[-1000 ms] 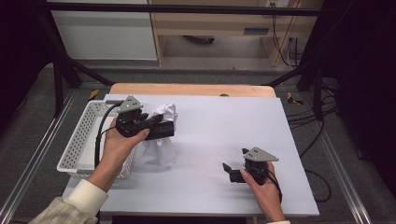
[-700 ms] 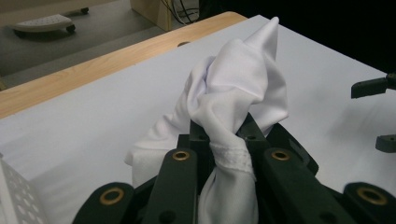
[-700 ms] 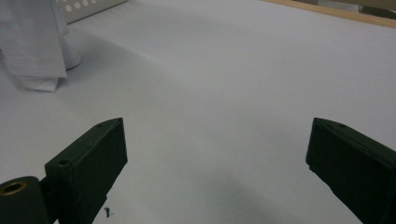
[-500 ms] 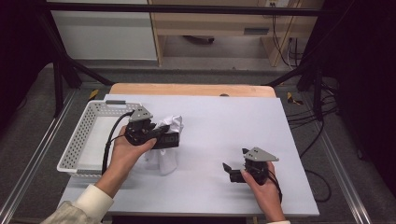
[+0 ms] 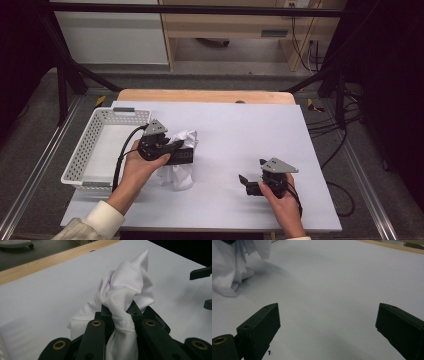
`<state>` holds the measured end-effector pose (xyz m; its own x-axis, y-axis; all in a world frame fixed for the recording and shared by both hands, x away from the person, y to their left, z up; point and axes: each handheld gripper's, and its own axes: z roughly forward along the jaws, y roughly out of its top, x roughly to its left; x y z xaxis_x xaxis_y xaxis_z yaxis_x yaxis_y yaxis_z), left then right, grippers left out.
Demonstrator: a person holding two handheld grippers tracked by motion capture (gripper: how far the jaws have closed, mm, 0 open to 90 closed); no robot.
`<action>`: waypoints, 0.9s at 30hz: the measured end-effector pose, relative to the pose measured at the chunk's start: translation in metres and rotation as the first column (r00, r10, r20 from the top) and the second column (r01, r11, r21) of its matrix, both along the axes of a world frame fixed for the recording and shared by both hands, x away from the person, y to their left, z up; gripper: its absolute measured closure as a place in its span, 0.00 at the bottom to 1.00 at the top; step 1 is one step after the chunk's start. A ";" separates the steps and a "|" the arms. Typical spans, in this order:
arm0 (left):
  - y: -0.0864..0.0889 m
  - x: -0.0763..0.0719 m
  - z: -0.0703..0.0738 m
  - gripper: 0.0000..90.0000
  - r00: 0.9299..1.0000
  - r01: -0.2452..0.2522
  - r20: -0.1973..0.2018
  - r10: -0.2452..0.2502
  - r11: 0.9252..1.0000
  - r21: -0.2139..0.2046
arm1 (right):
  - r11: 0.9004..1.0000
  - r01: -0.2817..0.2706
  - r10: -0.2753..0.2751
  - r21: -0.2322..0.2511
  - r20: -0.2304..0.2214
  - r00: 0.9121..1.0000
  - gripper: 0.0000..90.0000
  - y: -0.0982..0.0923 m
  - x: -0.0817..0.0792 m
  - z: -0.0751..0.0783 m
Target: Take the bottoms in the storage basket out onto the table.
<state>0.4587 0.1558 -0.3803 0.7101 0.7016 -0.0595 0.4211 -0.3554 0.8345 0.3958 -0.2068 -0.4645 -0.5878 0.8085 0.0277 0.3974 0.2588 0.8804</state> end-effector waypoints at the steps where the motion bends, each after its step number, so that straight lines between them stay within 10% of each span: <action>1: 0.000 0.000 0.000 0.88 1.000 0.000 0.000 0.000 1.000 0.002 | 1.000 0.000 0.000 0.002 0.001 1.000 0.07 0.000 0.000 0.000; 27: -0.016 0.003 -0.019 0.87 0.999 0.011 -0.035 -0.009 0.999 0.045 | 1.000 -0.003 0.003 0.003 0.002 1.000 0.07 0.000 0.000 0.000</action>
<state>0.4612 0.1396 -0.3998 0.7151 0.6970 -0.0526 0.4457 -0.3967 0.8025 0.3955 -0.2066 -0.4642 -0.5906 0.8064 0.0290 0.3951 0.2577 0.8817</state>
